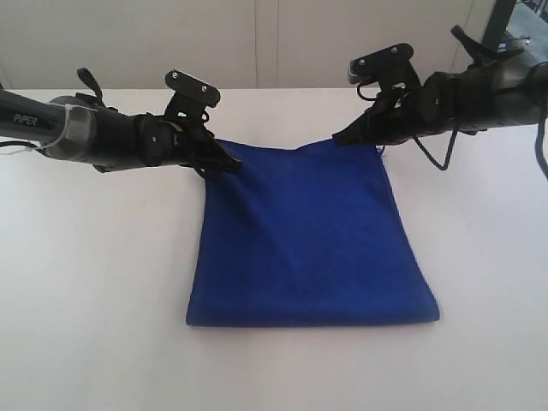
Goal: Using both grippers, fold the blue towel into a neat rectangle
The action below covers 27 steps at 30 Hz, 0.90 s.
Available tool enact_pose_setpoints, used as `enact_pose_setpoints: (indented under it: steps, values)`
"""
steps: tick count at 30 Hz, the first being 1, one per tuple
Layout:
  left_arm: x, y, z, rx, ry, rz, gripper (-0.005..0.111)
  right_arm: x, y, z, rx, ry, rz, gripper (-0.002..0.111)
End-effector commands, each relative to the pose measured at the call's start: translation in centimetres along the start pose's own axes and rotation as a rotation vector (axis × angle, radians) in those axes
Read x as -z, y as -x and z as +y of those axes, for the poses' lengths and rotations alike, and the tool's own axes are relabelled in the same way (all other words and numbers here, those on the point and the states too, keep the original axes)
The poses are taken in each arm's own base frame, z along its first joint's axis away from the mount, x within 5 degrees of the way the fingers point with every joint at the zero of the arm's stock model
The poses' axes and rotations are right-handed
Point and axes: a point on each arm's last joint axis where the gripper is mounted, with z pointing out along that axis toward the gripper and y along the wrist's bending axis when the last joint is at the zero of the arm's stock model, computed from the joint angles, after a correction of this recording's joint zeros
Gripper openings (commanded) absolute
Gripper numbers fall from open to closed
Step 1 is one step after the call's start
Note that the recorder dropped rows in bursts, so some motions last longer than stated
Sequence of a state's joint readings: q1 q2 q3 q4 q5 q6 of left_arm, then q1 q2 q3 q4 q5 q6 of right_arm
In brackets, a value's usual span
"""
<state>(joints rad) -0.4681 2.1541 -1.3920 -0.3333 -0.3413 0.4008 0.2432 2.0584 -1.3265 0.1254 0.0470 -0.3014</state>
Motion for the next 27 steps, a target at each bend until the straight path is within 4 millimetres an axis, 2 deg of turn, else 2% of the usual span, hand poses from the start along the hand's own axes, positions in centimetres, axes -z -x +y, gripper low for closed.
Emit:
enact_pose_setpoints:
  steps: [1,6,13,21,27]
  values:
    - [0.1,0.8,0.2,-0.004,0.023,-0.054,0.0,0.1,0.3,-0.3,0.019,-0.01,-0.022,0.0]
    - [0.0,1.0,0.2,-0.001,0.023,-0.059,0.0,-0.2,0.2,-0.4,0.042,-0.015,-0.028,0.0]
    - [0.0,1.0,0.0,-0.027,0.017,-0.062,0.0,-0.2,-0.1,-1.5,0.032,-0.034,-0.023,0.0]
    - [0.0,1.0,0.0,0.076,0.015,-0.064,0.0,-0.3,-0.4,-2.1,0.024,-0.043,-0.014,0.0]
    - [-0.9,-0.2,-0.2,0.113,0.013,-0.039,0.0,-1.1,-1.0,-2.0,0.024,-0.045,-0.012,0.0]
